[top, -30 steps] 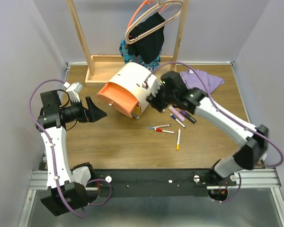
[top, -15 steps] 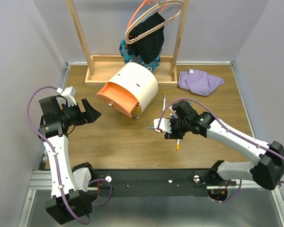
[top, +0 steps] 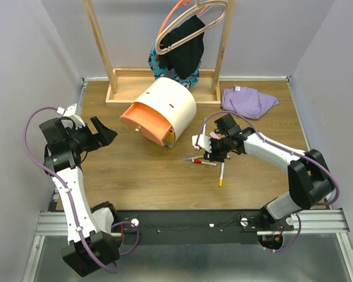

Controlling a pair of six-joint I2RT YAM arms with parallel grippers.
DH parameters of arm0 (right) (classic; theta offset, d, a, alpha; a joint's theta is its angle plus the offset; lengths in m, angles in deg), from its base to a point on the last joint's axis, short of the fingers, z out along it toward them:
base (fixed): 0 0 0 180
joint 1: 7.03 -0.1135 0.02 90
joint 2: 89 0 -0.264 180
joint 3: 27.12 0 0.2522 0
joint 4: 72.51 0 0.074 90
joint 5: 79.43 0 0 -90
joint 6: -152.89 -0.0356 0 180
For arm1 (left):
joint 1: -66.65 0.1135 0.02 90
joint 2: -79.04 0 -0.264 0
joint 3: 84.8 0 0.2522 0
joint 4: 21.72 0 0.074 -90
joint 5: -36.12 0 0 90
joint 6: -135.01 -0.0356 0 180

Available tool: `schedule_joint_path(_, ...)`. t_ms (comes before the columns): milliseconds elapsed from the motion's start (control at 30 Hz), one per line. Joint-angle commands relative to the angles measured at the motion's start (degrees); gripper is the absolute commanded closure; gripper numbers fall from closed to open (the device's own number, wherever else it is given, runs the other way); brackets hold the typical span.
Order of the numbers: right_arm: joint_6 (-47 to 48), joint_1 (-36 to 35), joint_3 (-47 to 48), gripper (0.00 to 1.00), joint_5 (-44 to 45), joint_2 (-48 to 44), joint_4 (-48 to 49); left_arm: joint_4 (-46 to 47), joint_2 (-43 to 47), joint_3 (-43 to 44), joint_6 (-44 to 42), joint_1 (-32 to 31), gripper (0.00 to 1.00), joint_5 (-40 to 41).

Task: Sort the stationery into containers
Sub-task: Pick up the pen from the center of the board.

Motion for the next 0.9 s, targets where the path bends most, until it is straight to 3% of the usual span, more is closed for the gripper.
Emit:
schedule_joint_path(0,0.5,2.0,2.7,0.47,-5.1,4.1,4.9,1.1,-0.8,-0.8,1.0,2.1,0.01,-0.3)
schedule_joint_path(567,7.1,2.2,3.8,0.53,-6.6,12.8,4.9,0.3,-2.7,0.8,1.2,6.9,0.01,-0.5)
schedule_joint_path(767,6.9,2.2,2.7,0.6,-5.8,14.3,6.2,0.2,-2.7,0.3,1.4,7.4,0.01,-0.7)
schedule_joint_path(867,7.2,2.2,2.3,0.71,-5.6,14.8,5.6,0.6,-2.6,-0.5,1.8,7.5,0.01,-1.0)
